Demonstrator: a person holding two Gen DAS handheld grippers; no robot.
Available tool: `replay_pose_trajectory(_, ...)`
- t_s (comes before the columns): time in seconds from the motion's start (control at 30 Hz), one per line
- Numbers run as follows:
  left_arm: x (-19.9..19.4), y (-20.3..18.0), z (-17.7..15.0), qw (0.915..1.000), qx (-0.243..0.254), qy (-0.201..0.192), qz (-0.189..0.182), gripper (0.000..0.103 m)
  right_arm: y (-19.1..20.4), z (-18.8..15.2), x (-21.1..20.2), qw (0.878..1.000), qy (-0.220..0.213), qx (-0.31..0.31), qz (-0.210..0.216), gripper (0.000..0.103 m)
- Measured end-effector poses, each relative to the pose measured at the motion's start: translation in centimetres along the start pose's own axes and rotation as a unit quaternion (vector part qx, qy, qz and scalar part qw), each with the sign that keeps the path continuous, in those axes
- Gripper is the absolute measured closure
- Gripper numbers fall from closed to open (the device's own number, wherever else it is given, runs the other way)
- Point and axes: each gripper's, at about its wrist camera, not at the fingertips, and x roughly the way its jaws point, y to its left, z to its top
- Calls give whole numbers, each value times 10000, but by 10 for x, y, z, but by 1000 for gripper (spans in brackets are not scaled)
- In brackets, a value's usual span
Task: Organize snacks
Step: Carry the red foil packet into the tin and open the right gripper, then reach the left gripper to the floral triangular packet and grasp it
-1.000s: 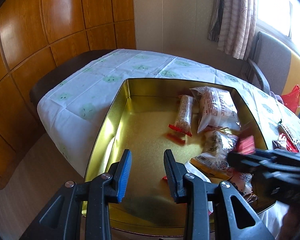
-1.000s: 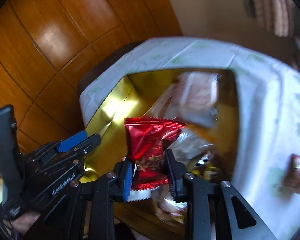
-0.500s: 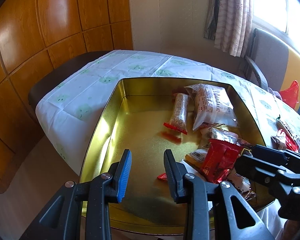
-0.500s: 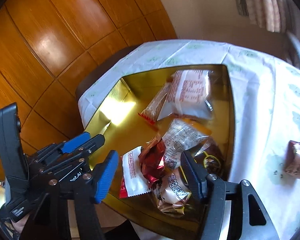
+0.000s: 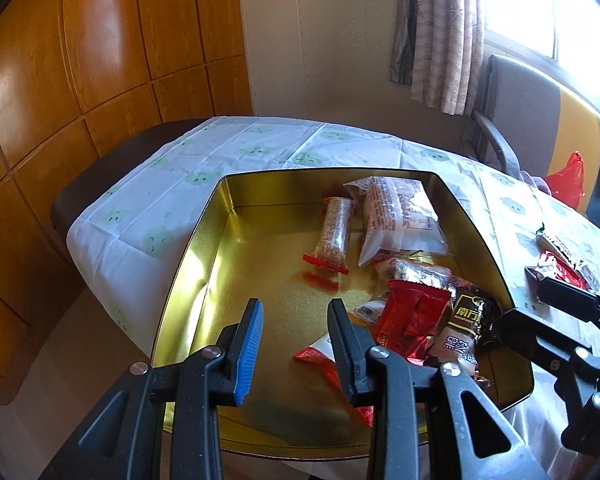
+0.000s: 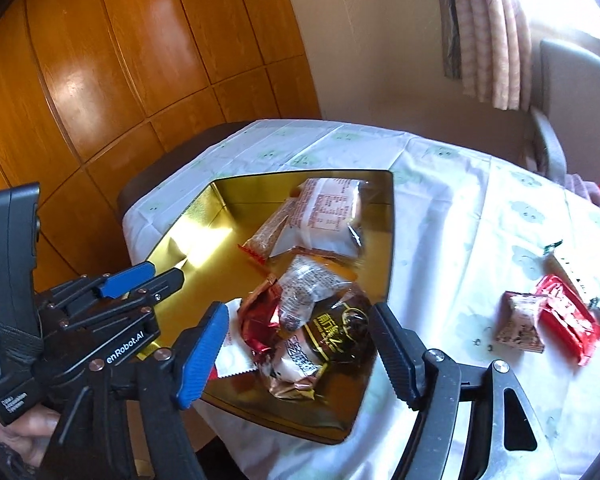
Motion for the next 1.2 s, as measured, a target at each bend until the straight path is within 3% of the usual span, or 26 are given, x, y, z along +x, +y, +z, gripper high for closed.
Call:
replay_pose_trajectory(0.6, -11, -21, -1, 9990, 408, -174, -44, 69, -17, -14, -30, 9956, -489, -60, -795, 19)
replay_pose_trajectory(1.2, -25, -57, -2, 9941, 1008, -351, -188, 69, -67, -32, -56, 9871, -612, 455, -1410, 13)
